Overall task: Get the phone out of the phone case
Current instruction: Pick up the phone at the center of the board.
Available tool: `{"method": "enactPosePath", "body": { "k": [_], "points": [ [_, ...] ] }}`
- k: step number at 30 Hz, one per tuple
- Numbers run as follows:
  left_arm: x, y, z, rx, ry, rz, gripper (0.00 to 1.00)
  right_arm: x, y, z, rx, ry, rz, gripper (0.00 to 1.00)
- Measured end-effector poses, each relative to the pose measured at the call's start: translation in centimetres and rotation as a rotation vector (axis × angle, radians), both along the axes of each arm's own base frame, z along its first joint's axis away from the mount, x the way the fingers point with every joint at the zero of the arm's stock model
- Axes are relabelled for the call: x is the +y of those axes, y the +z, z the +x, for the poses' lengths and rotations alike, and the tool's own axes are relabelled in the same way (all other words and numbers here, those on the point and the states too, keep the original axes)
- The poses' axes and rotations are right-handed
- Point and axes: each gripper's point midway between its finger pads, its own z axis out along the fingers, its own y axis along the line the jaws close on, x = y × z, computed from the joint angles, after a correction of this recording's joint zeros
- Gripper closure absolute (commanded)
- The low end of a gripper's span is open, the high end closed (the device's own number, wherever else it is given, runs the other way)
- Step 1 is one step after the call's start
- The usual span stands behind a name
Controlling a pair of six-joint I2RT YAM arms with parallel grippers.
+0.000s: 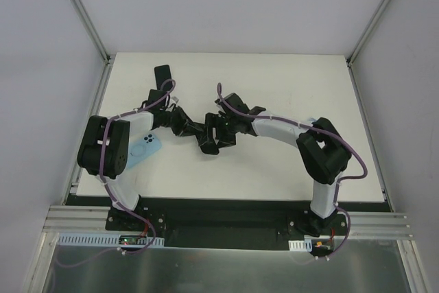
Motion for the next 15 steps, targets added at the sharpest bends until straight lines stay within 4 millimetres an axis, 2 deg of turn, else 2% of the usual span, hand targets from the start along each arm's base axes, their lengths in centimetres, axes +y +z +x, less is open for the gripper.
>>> {"method": "enactPosePath", "body": {
  "k": [3,5,10,12,15],
  "points": [
    [-0.3,0.0,-0.3,0.018,-0.005,-0.014,1.00,-1.1,1.1,0.4,-0.047,-0.013,-0.033,0.20],
    [-0.5,0.4,-0.2,0.015,-0.004,-0.027,1.00,-1.7,1.7,0.3,-0.088,-0.012,-0.065,0.16],
    [-0.3,0.0,-0.2,0.011,0.014,0.010,1.00,-2.8,4.3,-0.4,-0.253,0.047,-0.191,0.14],
    [-0.1,0.0,-0.2,0.008,0.028,0.026,1.00,-2.4,6.0,-0.8,-0.367,0.088,-0.246,0.14],
    [0.0,0.5,-0.3,0.002,0.030,0.029,1.00,-1.5,7.4,-1.8,-0.487,0.151,-0.304,0.15]
  ]
}}
